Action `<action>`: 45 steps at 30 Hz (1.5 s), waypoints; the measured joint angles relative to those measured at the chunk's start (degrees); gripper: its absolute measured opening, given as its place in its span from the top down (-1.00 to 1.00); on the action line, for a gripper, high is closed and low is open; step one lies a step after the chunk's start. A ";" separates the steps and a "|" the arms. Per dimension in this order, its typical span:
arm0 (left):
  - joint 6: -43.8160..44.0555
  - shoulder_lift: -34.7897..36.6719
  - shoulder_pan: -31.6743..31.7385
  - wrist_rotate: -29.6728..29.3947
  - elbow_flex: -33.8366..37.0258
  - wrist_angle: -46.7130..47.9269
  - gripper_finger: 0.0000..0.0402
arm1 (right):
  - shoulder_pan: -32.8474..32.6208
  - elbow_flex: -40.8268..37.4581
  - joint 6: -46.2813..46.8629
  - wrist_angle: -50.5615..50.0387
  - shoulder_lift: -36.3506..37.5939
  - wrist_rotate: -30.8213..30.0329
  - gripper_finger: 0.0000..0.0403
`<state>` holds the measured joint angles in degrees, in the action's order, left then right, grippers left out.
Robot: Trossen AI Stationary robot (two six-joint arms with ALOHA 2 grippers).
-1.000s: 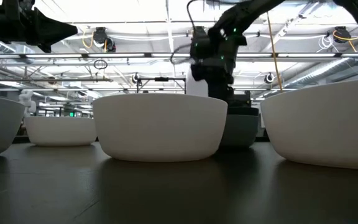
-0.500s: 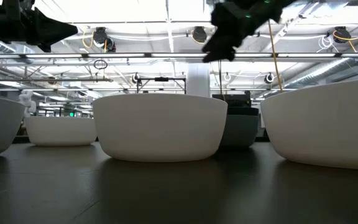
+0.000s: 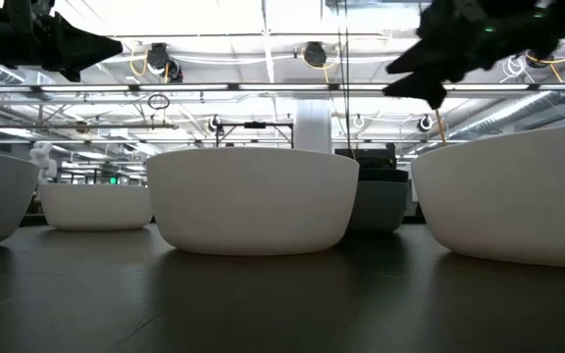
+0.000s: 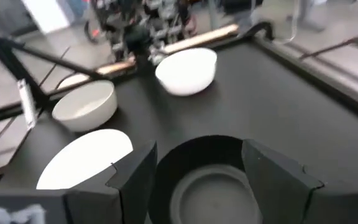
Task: Nest bowls inside each other
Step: Stack the top left white bowl on the black bowl
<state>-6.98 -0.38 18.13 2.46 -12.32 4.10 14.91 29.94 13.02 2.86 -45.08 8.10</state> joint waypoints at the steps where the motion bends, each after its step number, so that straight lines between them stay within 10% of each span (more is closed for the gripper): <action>1: 0.00 0.02 0.00 0.00 0.00 0.00 0.79 | -0.33 -1.07 0.32 0.39 1.80 -0.90 -0.13; 17: -3.16 0.00 0.00 -2.59 0.00 0.17 0.79 | -8.36 -19.45 3.91 17.62 22.25 -6.42 -0.13; 33: 0.88 -0.19 -0.02 -12.19 0.00 -1.27 0.79 | -8.30 -22.94 -0.62 16.62 25.64 -6.63 -0.13; 45: 4.99 -21.54 2.60 -23.62 -9.48 4.23 0.27 | -8.30 -22.94 -0.38 14.38 25.64 -6.45 -0.13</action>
<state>-1.99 -21.93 20.73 -21.17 -21.79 8.33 6.61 7.01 12.64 17.23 -19.44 1.65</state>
